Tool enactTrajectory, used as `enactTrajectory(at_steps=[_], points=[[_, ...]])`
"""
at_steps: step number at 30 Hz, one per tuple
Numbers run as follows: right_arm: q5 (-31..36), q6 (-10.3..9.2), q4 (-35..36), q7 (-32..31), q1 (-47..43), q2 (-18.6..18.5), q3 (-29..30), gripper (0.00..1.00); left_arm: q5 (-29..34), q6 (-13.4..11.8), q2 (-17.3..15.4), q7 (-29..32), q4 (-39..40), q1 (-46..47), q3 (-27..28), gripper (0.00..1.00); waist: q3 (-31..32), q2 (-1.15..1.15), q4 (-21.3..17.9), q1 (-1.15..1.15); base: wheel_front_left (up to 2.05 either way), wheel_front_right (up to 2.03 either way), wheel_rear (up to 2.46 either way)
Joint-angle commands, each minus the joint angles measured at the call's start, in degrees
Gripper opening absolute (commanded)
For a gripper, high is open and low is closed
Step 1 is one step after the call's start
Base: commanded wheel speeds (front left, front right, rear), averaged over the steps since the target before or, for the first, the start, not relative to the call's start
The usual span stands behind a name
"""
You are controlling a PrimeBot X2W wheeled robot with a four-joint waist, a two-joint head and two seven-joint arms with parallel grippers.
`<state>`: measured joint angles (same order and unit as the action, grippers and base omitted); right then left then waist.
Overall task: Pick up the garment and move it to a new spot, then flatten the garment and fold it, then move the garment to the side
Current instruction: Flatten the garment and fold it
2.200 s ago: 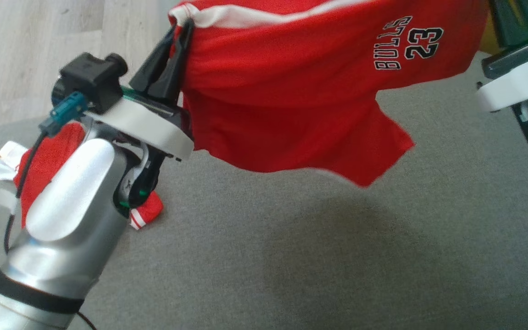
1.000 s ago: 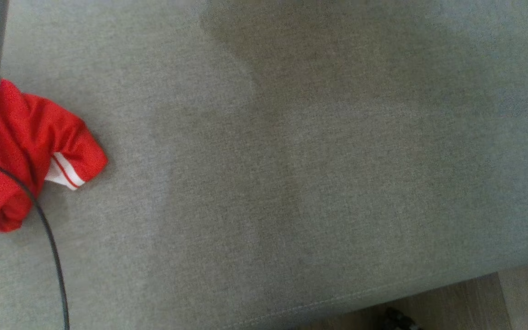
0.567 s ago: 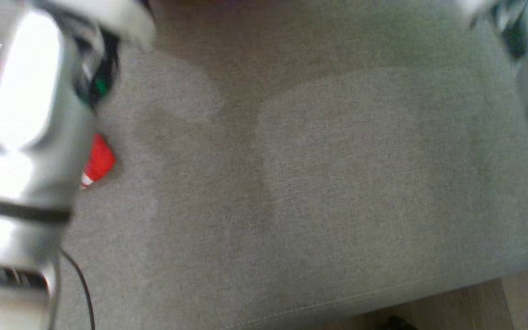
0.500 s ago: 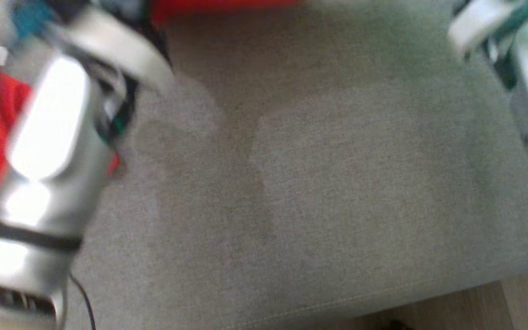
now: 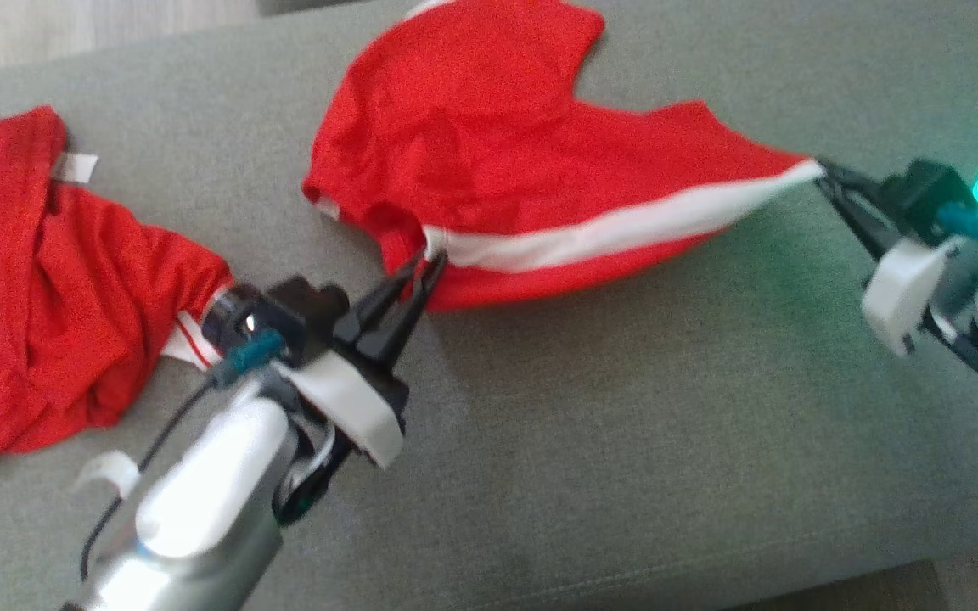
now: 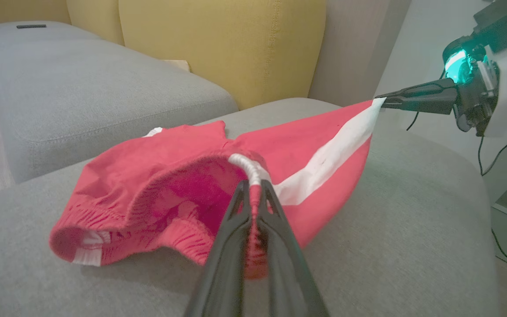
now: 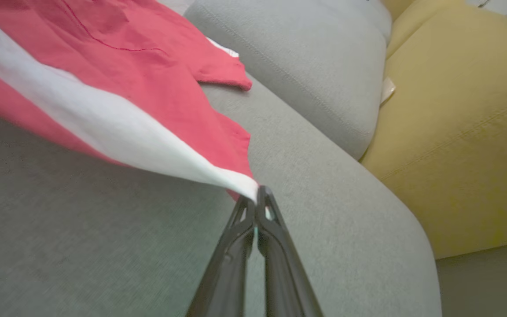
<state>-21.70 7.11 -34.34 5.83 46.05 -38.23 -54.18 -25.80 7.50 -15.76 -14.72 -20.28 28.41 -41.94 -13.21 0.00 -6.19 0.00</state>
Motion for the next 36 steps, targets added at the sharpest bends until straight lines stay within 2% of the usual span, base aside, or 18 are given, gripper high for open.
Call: enactTrajectory(at_steps=[1, 7, 14, 17, 20, 25, 29, 32, 36], points=[[-1.7, 0.37, 2.6, -0.6, -1.3, -3.1, -0.5, 0.0, 0.2, 0.0, -1.4, -0.3, 2.3, 0.6, 2.0, 0.0, 1.5, 0.0, 0.1, 0.0, 0.0, 0.0, 0.0], [-6.8, 0.37, 11.3, -4.6, -6.0, -10.2, -2.6, 0.0, 0.6, 0.0, -1.2, -0.3, 5.2, -5.1, 2.3, 0.0, 4.5, 0.0, -0.4, 0.0, 0.0, 0.0, 0.0], [-9.5, 0.37, 20.3, -8.6, -12.0, -16.9, -2.7, 0.0, 0.9, 0.0, -0.3, -0.3, 9.3, -12.1, 2.9, 0.0, 7.4, 0.0, -0.9, 0.0, 0.0, 0.0, 0.0], [-9.8, 0.37, 24.4, -10.9, -15.3, -20.3, -0.7, 0.0, 1.2, 0.0, 0.2, -0.3, 11.2, -14.8, 2.4, 0.0, 8.1, 0.0, -0.9, 0.0, 0.0, 0.0, 0.0], [-10.0, 0.37, 27.8, -12.4, -17.8, -22.0, 2.9, 0.0, 1.3, 0.0, 1.0, -0.3, 12.3, -16.4, 3.0, 0.0, 8.2, 0.0, -0.8, 0.0, 0.0, 0.0, 0.0], [-7.2, 0.37, 31.4, -14.4, -18.6, -22.2, 8.4, 0.0, 1.8, 0.0, 2.8, -0.3, 13.5, -15.6, 5.2, 0.0, 6.4, 0.0, 0.4, 0.0, 0.0, 0.0, 0.0], [-4.5, 0.37, 32.4, -16.3, -16.5, -20.2, 11.9, 0.0, 0.7, 0.0, 4.1, -0.3, 14.2, -13.9, 6.8, 0.0, 4.0, 0.0, 2.4, 0.0, 0.0, 0.0, 0.0], [-2.1, 0.37, 32.7, -17.5, -14.0, -19.6, 11.7, 0.0, 0.7, 0.0, 5.0, -0.3, 14.5, -12.1, 7.2, 0.0, 2.1, 0.0, 4.5, 0.0, 0.0, 0.0, 0.0], [-0.4, 0.37, 31.9, -18.8, -8.3, -19.5, 8.7, 0.0, 0.7, 0.0, 6.4, -0.3, 14.5, -9.6, 7.3, 0.0, -0.2, 0.0, 7.5, 0.0, 0.0, 0.0, 0.0]])
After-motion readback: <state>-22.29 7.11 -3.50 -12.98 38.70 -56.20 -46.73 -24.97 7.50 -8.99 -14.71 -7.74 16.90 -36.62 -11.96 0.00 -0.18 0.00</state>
